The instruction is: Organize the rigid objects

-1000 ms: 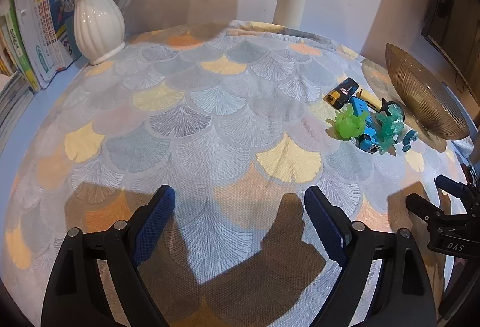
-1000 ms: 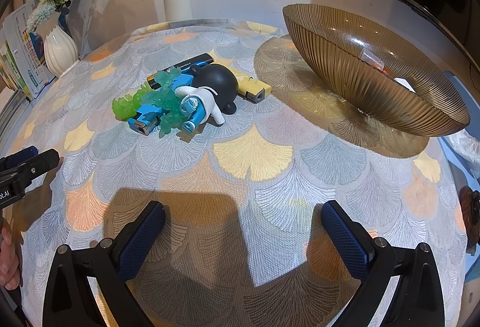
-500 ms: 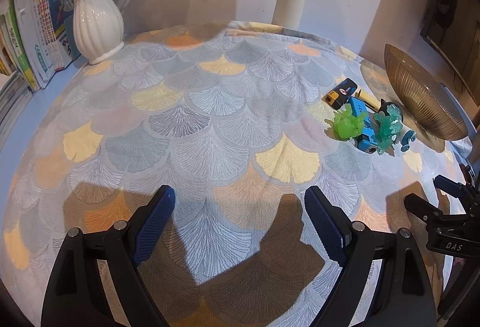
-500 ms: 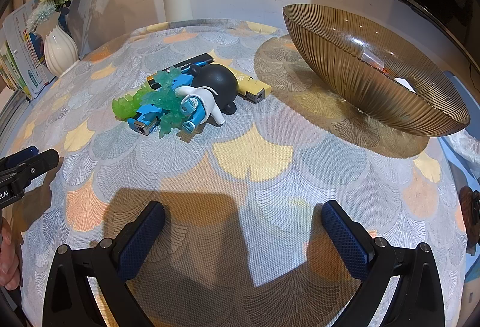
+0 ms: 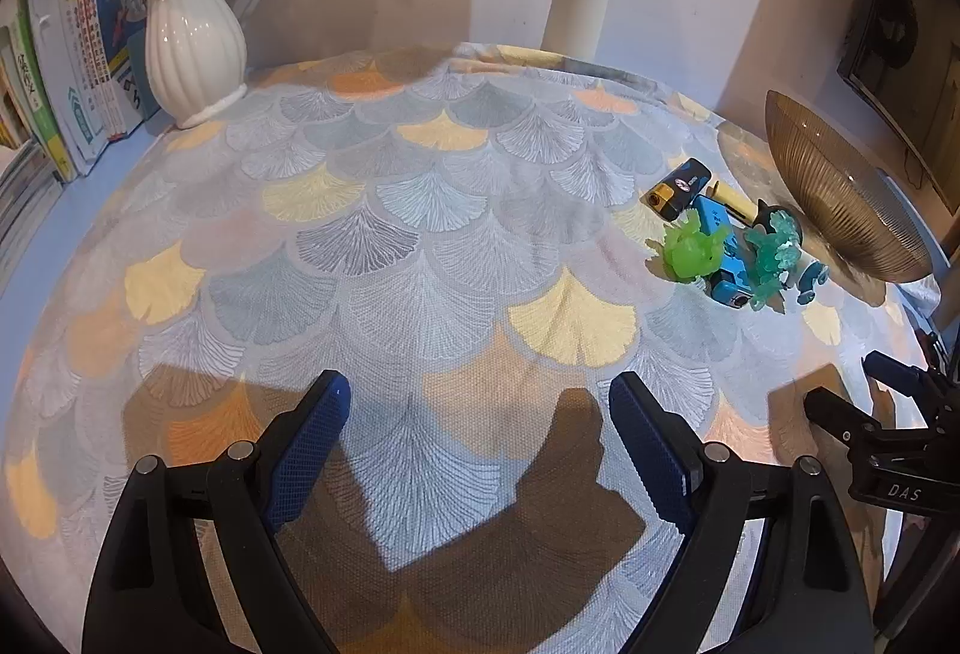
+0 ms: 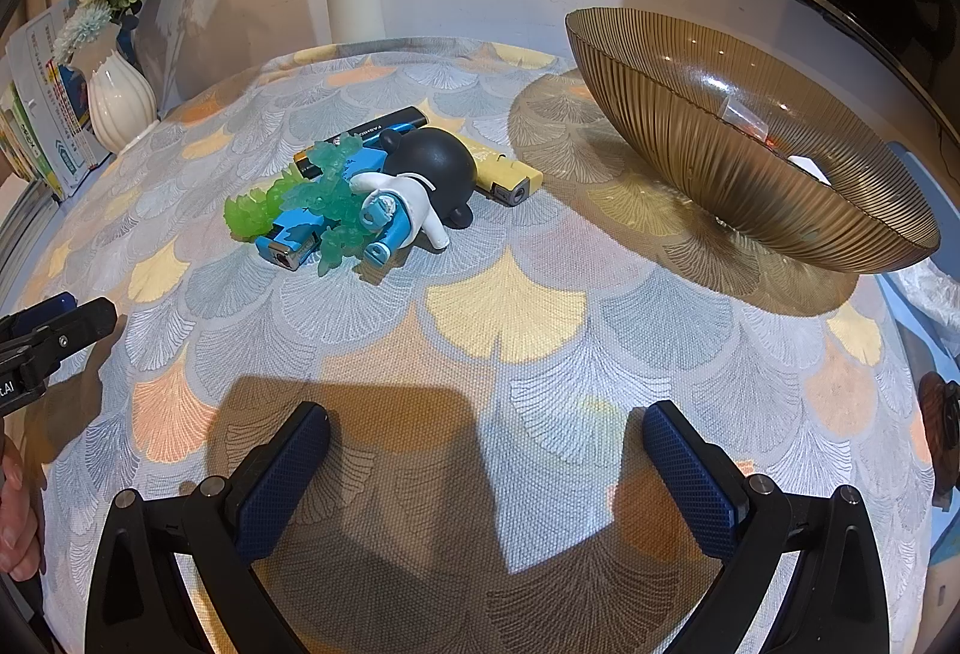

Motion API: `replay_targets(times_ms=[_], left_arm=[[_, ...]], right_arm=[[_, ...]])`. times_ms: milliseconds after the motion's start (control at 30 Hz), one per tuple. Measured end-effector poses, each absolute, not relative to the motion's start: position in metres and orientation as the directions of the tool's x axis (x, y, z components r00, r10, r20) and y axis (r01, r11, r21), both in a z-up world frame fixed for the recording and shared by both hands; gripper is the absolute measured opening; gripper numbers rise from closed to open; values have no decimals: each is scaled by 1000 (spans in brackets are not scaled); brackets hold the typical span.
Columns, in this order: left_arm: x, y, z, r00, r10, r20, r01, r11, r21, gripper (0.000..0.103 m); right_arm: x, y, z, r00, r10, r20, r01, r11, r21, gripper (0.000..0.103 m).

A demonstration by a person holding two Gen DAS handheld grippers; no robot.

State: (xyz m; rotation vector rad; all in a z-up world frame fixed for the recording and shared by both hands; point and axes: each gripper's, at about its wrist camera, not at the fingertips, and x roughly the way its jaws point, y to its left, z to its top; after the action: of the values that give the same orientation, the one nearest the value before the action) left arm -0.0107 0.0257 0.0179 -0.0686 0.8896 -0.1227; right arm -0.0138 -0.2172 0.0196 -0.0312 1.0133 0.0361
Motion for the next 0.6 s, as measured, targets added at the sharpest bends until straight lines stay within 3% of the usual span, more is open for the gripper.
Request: replay_targets(times_ms=[600], left_arm=[[-12, 24, 18, 625, -137, -769, 77, 990, -114, 88]], right_arm=[[-14, -217, 19, 528, 16, -849, -45, 999, -9, 103]])
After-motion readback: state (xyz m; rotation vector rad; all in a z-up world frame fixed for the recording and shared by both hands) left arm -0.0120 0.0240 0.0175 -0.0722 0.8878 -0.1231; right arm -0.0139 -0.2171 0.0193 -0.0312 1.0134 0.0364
